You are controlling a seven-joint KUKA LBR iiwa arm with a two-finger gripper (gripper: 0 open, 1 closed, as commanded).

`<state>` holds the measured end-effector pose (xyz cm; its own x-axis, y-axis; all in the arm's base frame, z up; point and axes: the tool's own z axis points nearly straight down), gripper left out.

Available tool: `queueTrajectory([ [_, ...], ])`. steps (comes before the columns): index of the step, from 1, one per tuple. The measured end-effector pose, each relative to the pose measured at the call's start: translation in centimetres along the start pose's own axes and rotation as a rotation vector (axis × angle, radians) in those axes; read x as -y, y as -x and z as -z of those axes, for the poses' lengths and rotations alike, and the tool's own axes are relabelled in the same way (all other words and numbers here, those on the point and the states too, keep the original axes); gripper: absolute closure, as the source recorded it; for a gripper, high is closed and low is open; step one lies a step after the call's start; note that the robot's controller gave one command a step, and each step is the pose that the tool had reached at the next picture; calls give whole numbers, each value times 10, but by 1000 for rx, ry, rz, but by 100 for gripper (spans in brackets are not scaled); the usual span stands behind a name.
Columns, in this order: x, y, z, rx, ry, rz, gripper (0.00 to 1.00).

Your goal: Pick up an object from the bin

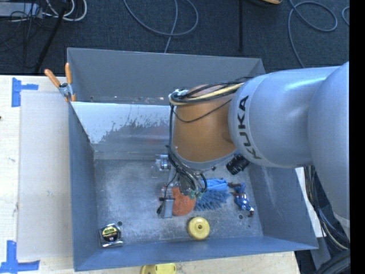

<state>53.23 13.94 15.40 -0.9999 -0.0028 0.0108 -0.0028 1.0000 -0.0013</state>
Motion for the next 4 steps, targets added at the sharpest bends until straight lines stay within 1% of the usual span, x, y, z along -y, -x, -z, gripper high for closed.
queueTrajectory([
  [1,1,2,5,7,1,-3,0],
  [2,23,-23,-19,12,3,-13,0],
  [3,7,55,-79,9,2,-129,100],
  [4,7,55,-79,10,2,-130,0],
])
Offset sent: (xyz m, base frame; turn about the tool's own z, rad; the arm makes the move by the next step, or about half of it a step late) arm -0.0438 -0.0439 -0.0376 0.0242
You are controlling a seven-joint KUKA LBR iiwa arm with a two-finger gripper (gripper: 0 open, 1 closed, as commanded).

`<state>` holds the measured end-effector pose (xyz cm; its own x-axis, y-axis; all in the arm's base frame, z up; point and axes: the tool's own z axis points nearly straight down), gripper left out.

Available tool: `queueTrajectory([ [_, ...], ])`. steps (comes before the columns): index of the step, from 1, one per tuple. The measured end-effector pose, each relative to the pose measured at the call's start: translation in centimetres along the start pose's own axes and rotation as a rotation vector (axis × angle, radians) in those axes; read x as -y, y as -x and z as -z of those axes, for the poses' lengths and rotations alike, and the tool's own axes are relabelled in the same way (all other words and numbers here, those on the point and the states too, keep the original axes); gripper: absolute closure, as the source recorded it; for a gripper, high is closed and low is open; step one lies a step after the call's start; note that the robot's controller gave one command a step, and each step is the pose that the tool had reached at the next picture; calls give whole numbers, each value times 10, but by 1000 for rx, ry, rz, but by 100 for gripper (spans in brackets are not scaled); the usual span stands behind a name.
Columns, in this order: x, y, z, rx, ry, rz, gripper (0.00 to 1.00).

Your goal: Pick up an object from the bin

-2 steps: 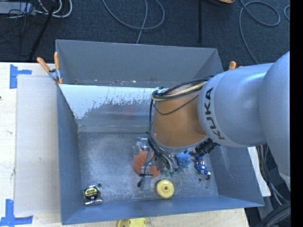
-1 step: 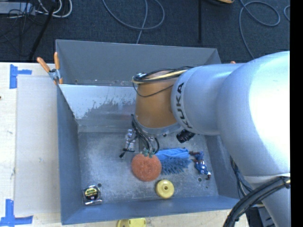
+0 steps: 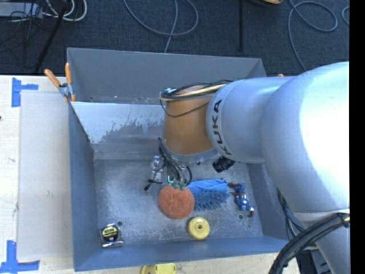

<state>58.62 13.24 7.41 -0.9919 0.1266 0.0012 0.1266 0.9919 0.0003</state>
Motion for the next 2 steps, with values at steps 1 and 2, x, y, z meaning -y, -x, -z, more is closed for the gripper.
queueTrajectory([
  [1,0,0,0,0,0,-1,0],
  [2,8,-21,-2,0,-1,56,0],
])
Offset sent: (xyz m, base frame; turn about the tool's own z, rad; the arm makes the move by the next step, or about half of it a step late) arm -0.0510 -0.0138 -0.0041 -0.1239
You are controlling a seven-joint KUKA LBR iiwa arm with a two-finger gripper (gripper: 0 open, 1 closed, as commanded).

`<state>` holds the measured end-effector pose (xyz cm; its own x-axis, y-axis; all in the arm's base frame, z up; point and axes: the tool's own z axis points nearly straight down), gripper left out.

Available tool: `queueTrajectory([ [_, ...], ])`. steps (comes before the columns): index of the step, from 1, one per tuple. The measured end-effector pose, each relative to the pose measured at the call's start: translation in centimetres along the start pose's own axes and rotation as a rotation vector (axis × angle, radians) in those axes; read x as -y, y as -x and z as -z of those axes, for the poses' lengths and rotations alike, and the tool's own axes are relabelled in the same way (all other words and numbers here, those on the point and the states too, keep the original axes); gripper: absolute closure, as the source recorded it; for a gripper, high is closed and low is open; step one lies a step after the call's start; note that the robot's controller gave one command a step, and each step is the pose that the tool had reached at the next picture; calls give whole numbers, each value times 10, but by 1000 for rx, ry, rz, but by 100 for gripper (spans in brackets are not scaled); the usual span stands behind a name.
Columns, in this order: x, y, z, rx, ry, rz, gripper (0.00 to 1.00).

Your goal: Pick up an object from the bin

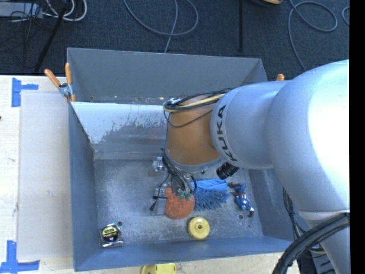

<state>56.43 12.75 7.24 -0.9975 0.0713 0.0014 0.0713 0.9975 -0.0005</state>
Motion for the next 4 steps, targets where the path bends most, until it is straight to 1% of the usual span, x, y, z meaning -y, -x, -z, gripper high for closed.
queueTrajectory([
  [1,1,-14,-3,-4,0,34,0],
  [2,10,-32,-3,-1,0,134,0],
  [3,12,-41,-3,-3,0,156,0],
  [4,37,-41,-3,-2,1,189,0],
])
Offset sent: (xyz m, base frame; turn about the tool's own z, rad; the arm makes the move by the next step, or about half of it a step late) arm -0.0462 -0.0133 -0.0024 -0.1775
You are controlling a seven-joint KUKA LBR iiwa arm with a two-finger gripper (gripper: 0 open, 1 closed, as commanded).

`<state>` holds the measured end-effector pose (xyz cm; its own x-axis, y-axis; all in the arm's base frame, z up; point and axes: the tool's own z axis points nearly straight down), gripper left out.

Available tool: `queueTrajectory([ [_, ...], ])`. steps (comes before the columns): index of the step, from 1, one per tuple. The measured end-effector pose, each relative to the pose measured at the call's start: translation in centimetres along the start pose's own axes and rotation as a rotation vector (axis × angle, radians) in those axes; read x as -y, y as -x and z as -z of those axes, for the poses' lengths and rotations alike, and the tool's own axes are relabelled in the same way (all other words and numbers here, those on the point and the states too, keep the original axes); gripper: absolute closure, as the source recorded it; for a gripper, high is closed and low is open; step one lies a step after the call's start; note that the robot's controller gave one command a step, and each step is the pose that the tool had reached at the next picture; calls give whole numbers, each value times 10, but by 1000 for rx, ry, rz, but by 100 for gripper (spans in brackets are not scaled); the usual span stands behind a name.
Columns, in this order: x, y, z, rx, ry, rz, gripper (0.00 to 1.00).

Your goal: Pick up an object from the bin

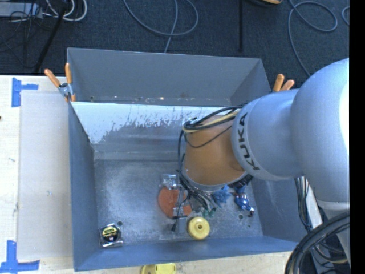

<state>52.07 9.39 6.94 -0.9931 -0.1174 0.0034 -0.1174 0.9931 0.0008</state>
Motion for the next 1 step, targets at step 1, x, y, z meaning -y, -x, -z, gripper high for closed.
queueTrajectory([
  [1,13,32,0,3,0,-139,100],
])
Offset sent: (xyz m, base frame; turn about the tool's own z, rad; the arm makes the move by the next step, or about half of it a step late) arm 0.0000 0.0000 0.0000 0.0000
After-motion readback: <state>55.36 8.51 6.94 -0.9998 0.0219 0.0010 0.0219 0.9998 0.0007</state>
